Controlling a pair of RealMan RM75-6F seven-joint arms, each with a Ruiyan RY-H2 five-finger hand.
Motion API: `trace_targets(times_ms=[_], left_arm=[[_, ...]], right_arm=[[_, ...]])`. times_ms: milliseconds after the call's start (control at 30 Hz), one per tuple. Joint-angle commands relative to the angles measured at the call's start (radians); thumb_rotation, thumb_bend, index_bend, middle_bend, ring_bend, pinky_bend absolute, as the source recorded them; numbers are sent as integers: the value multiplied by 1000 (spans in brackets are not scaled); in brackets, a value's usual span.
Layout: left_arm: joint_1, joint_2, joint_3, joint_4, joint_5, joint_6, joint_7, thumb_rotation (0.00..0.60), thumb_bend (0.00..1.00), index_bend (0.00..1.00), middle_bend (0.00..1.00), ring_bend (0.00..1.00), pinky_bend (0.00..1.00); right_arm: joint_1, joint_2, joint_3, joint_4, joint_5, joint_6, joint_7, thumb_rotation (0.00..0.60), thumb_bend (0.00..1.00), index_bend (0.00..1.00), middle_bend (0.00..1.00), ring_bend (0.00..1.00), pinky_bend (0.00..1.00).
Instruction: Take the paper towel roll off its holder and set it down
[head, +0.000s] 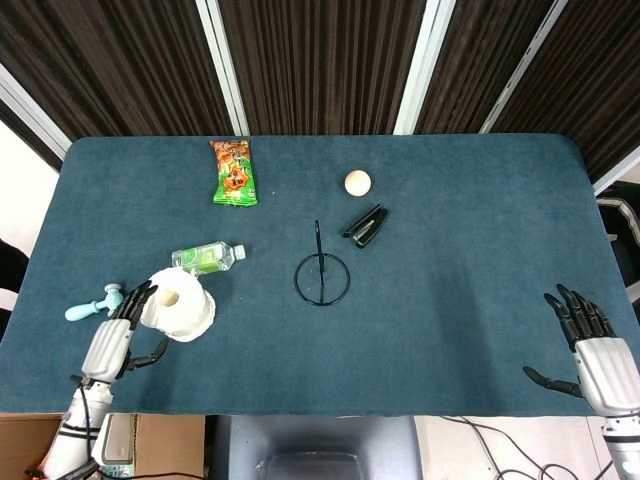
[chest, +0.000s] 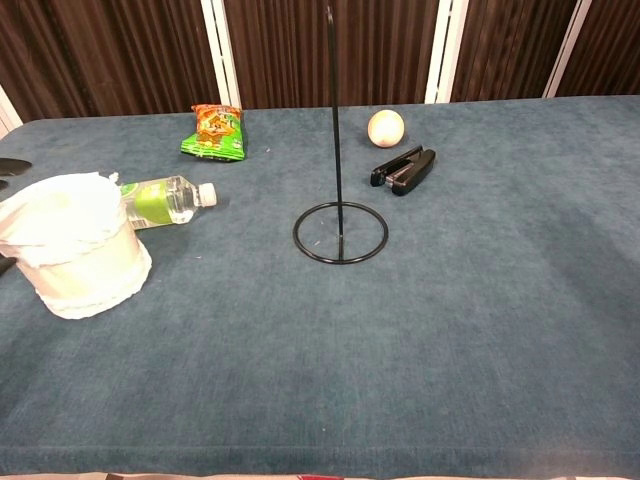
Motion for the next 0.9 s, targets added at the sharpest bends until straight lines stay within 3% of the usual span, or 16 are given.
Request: trace_targets(times_ms=[33,267,500,900], left_arm=[[33,136,4,-148,6,64,249,600,377,0,0,0,115],[33,193,-35,-56,77,148,416,600,376,0,0,0,79],[67,274,-14,-124,62,141,417,600,392,16,0,0,82],[65,271,-24,-118,33,102,453,600,393,16,0,0,80]], right_arm=[[-1,2,0,0,-1,2,3,600,124,12,0,0,215],[-5,2,7,2,1,18,11,600,124,12,0,0,215],[3,-8,20,1,28,1,-7,600,124,11,0,0,215],[4,-5,16,-2,25,-5,-12,600,124,0,0,0,216]])
